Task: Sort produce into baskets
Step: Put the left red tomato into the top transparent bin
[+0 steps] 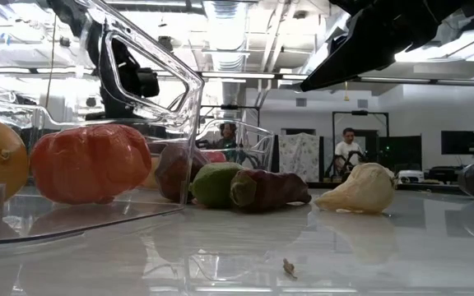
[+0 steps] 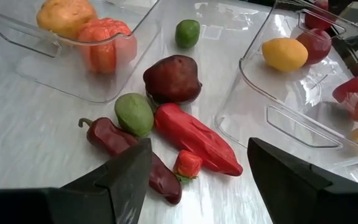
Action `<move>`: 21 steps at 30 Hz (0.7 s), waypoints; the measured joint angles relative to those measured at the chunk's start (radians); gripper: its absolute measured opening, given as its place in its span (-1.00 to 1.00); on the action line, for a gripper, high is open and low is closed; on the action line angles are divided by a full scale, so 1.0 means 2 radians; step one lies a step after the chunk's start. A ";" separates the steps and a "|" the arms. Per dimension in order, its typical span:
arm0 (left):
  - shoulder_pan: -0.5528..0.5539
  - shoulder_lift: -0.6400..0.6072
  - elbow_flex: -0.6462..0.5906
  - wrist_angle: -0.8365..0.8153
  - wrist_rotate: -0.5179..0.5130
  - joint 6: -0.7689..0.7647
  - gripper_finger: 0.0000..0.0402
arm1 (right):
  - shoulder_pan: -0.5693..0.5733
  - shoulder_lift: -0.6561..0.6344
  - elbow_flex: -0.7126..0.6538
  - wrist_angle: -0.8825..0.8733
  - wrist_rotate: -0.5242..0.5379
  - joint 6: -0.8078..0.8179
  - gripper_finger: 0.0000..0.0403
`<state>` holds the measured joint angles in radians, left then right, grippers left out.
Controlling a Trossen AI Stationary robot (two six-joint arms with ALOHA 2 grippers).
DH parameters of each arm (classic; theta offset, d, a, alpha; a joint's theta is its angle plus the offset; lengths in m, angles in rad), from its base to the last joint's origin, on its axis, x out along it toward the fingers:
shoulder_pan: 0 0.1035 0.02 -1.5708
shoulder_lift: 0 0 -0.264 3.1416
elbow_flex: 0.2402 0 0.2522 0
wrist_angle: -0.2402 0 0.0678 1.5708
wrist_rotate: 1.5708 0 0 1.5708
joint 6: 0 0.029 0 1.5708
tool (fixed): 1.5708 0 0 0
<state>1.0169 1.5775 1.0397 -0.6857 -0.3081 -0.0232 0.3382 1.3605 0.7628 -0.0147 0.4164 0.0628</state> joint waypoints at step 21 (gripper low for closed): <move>0.039 0.014 -0.013 0.018 0.016 -0.008 0.54 | 0.000 0.000 0.000 0.002 0.000 -0.006 0.45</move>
<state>1.0946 1.6054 1.0146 -0.6502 -0.2752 -0.0391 0.3382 1.3613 0.7628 -0.0101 0.4156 0.0509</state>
